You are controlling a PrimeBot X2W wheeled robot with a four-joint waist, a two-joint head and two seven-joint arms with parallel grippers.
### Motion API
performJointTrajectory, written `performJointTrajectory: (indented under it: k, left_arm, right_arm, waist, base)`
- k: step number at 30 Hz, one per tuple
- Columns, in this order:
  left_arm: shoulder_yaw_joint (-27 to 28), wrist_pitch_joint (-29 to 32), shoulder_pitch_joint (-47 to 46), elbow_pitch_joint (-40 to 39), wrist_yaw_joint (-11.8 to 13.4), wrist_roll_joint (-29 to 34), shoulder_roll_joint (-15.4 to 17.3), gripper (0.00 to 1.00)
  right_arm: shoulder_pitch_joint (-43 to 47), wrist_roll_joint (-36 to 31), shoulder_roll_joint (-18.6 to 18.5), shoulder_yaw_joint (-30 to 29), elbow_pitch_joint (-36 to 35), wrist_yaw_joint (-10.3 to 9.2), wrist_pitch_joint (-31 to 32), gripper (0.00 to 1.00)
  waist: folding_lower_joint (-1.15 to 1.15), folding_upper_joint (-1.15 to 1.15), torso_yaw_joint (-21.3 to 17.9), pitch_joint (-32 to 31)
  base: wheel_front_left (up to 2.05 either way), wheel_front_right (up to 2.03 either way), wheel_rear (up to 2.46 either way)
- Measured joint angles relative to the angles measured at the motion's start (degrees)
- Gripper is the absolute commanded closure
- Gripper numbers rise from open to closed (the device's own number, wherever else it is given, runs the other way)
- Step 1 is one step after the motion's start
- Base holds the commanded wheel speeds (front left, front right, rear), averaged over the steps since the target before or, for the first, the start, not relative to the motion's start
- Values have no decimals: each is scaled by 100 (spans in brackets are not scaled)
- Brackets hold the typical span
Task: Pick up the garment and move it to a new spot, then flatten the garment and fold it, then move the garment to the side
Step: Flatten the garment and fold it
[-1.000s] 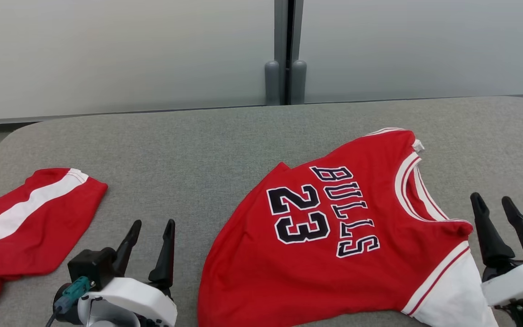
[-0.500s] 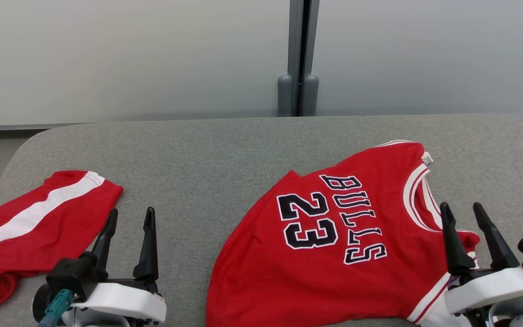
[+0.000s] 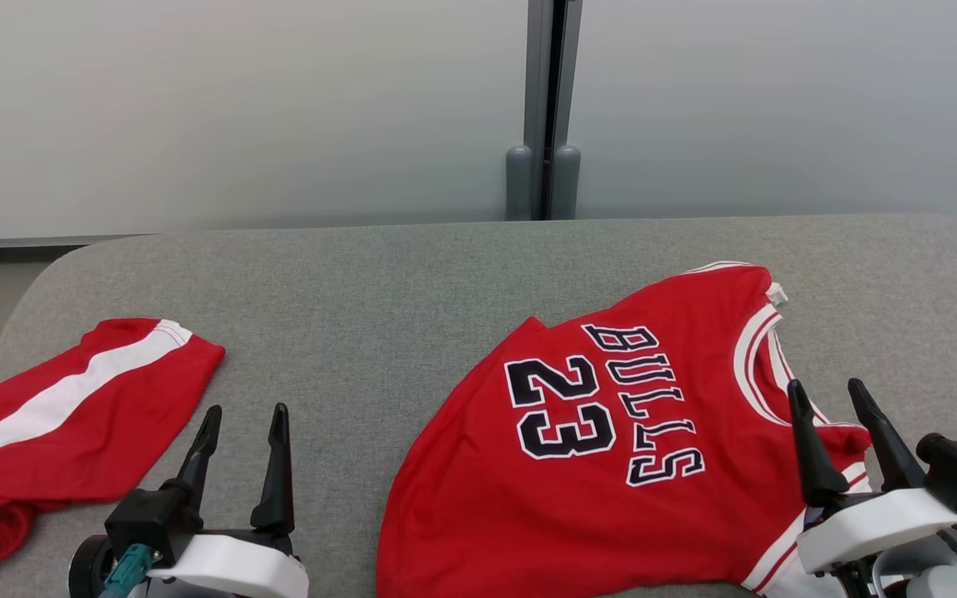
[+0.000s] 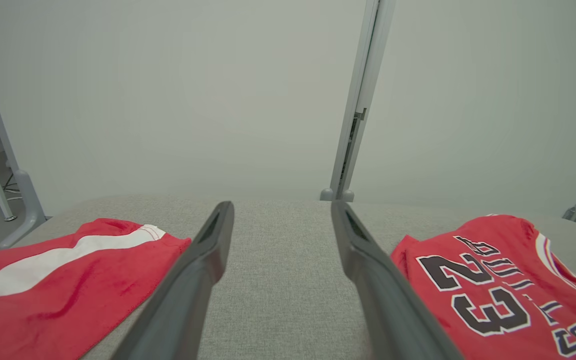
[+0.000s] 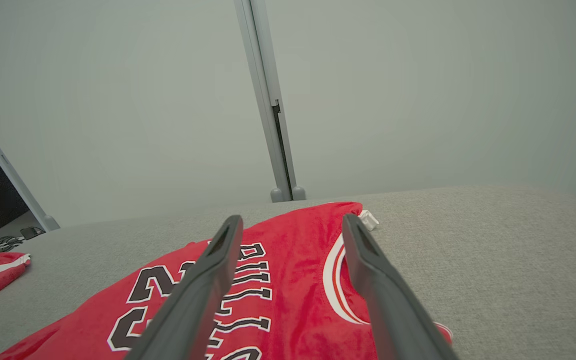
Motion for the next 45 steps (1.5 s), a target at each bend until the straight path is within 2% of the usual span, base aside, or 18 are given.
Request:
performJointTrajectory:
  k: [7, 20, 25, 28, 32, 39, 43, 45]
  left_arm:
    - [210, 0, 0, 91, -207, 245, -189, 0]
    - [439, 0, 51, 192, -389, 437, -377, 0]
    - [370, 11, 60, 359, -457, 480, -399, 0]
    - [277, 270, 59, 305, -485, 476, -391, 0]
    - [181, 809, 105, 19, -503, 372, -376, 0]
    - [-57, 2116, 556, -662, -492, 208, -233, 0]
    - [-176, 2743, 791, -1087, -472, 177, -68, 0]
    - [-230, 2996, 878, -1282, -450, 155, -41, 0]
  right_arm:
    - [-54, -7, -25, 73, 81, 0, -56, 0]
    - [-83, 3, -52, 104, 75, 0, -80, 0]
    - [-87, 19, -103, 112, -4, 0, -56, 0]
    - [-85, -4, -241, 7, -116, 0, 53, 0]
    - [12, -7, -458, -291, -364, 0, 537, 0]
    - [558, 224, -666, -1065, -818, 0, 2011, 0]
    - [909, 272, -638, -1429, -950, 0, 2830, 0]
    - [1073, 325, -505, -1563, -965, 0, 3234, 0]
  waist:
    - [0, 0, -25, -10]
    - [0, 0, -29, -7]
    - [0, 0, -30, -21]
    - [0, 0, -29, -32]
    - [0, 0, -40, -36]
    - [0, 0, -109, 37]
    - [0, 0, -139, 133]
    - [0, 0, -143, 180]
  base:
    - [0, 0, 0]
    - [0, 0, 0]
    - [0, 0, 0]
    - [0, 0, 0]
    - [0, 0, 0]
    - [0, 0, 0]
    - [0, 0, 0]
    - [0, 0, 0]
